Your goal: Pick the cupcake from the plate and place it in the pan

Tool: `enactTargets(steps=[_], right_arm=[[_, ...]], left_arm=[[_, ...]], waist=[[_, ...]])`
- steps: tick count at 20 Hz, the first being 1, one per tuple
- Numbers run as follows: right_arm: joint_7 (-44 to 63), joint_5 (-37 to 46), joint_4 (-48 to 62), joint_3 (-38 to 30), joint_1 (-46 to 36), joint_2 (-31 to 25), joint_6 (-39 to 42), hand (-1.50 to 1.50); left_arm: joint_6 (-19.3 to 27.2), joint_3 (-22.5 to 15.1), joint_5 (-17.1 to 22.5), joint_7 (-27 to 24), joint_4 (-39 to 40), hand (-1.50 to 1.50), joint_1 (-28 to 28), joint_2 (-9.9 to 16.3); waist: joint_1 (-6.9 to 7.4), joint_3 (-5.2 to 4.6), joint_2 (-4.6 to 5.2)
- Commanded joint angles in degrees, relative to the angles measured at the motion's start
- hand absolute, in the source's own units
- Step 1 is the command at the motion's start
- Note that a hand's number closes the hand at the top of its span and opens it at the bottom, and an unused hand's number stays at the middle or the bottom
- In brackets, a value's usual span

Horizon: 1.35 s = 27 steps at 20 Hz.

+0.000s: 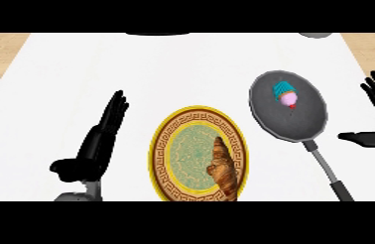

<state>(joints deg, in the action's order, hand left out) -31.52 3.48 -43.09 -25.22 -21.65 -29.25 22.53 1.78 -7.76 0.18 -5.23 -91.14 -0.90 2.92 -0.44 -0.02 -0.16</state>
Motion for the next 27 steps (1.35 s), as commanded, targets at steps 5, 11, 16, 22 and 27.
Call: enactTargets(steps=[5, 11, 16, 22, 27], right_arm=[[-6.1, 0.0, -6.8, 1.2, 10.5, -0.2, 1.6, -1.50], [-4.3, -0.9, -9.5, 0.6, 13.6, -2.4, 4.0, -1.50], [4.6, -2.2, -23.4, 1.4, 17.5, 2.8, -1.4, -1.50], [1.1, 0.6, -18.1, 1.7, 15.5, 0.7, -0.8, -1.50], [-1.2, 3.7, -20.5, 1.5, 17.0, 0.5, -4.9, -1.50]], left_arm=[[-0.1, 0.1, -0.3, 0.7, -2.1, 0.00, 0.6, -1.1], [0.1, -0.4, -1.9, 0.2, 0.9, 0.00, -0.1, -2.1], [0.4, -1.0, -2.6, 1.6, -2.1, 0.00, 2.4, -2.6], [-0.9, 1.7, -2.3, -1.4, 3.1, 0.00, -1.8, -2.5], [-1.6, 2.5, -1.4, -2.3, 4.3, 0.00, -2.8, -2.2]], waist=[[0.49, 0.03, 0.16], [0.44, 0.02, 0.16], [0.35, 0.00, 0.08], [0.46, 0.02, 0.15], [0.40, 0.01, 0.17]])
